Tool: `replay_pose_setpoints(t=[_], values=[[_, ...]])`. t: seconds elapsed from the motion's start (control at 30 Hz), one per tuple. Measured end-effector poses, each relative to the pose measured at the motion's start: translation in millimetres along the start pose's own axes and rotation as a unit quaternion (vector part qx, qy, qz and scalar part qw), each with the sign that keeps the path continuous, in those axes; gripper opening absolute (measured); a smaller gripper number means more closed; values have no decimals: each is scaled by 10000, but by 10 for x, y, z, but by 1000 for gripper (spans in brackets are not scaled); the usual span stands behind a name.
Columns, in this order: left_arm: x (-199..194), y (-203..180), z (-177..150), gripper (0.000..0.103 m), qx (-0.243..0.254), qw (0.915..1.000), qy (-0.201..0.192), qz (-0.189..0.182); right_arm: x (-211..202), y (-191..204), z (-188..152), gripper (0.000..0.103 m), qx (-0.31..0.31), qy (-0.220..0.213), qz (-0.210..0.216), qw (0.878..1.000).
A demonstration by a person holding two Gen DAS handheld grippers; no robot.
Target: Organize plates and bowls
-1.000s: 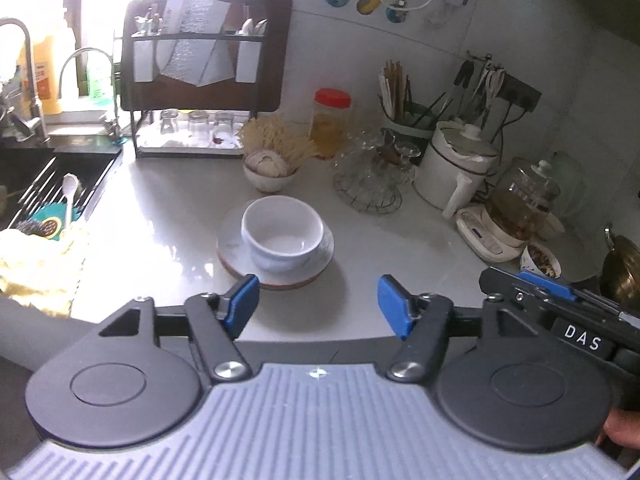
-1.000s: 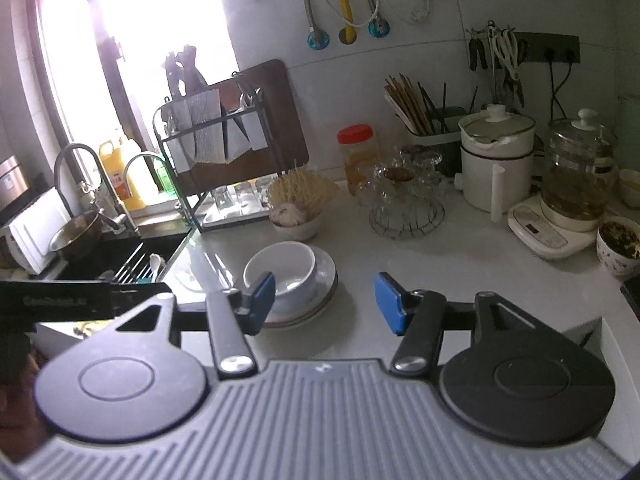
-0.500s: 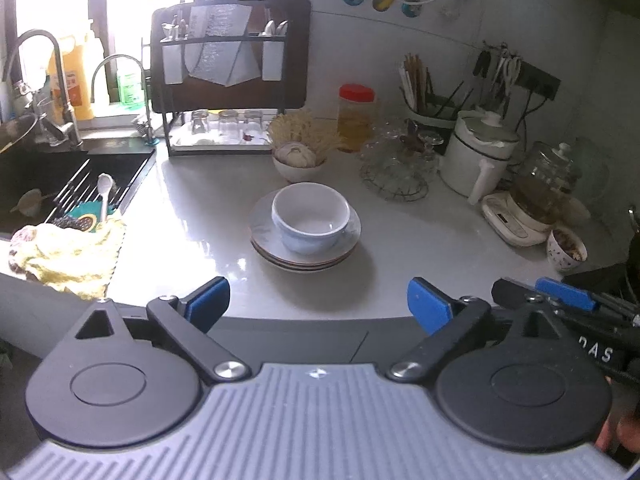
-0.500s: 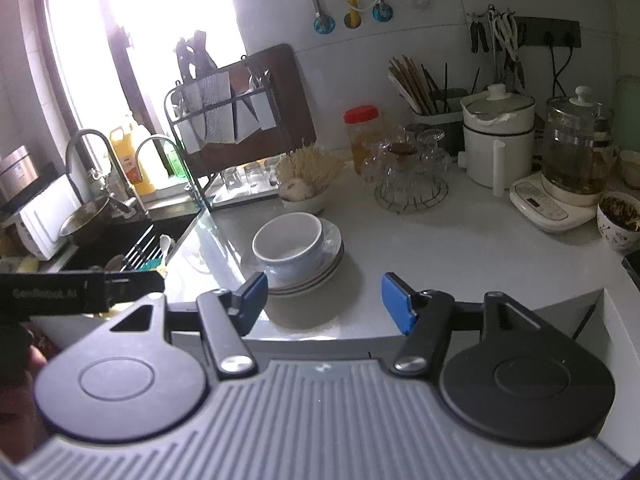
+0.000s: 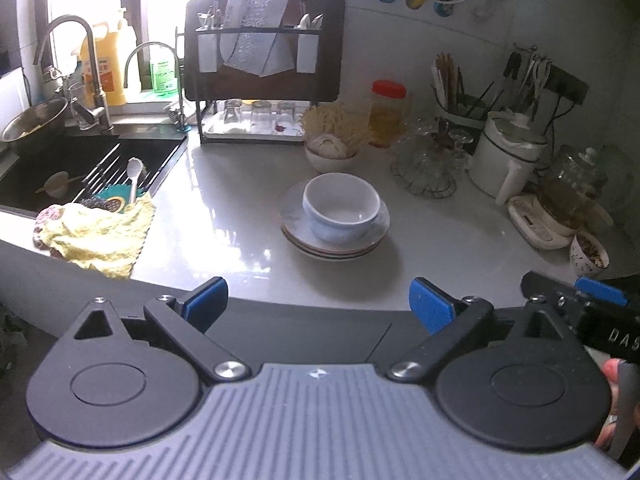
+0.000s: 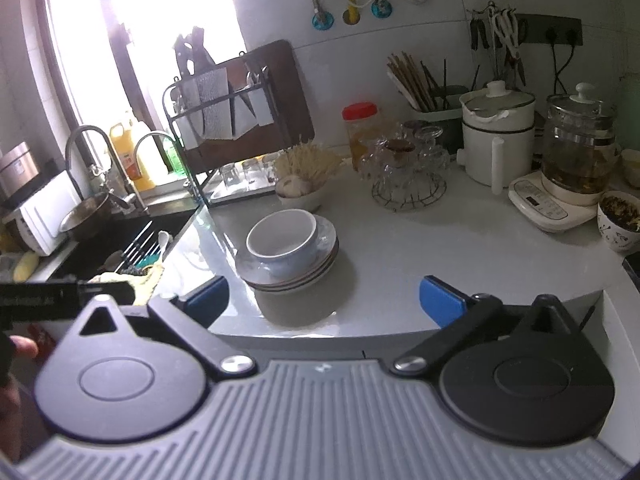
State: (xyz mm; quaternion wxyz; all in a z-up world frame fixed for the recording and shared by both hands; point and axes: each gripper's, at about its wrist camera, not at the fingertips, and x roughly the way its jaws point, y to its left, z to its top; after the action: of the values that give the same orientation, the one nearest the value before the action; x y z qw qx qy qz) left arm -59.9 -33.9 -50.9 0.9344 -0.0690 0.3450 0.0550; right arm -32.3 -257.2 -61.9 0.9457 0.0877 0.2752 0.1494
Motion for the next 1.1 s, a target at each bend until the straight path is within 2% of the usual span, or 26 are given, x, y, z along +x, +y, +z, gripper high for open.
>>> replay_pose_setpoints(t=[0.33,1.1], values=[[-9,78,-85,99,-132,9998,45,158,71,41,-15,103,-94,167,69,9998],[4,195,-120,100,-217,9997,90,29,83,81,-36,103,-131,258,86,9995]])
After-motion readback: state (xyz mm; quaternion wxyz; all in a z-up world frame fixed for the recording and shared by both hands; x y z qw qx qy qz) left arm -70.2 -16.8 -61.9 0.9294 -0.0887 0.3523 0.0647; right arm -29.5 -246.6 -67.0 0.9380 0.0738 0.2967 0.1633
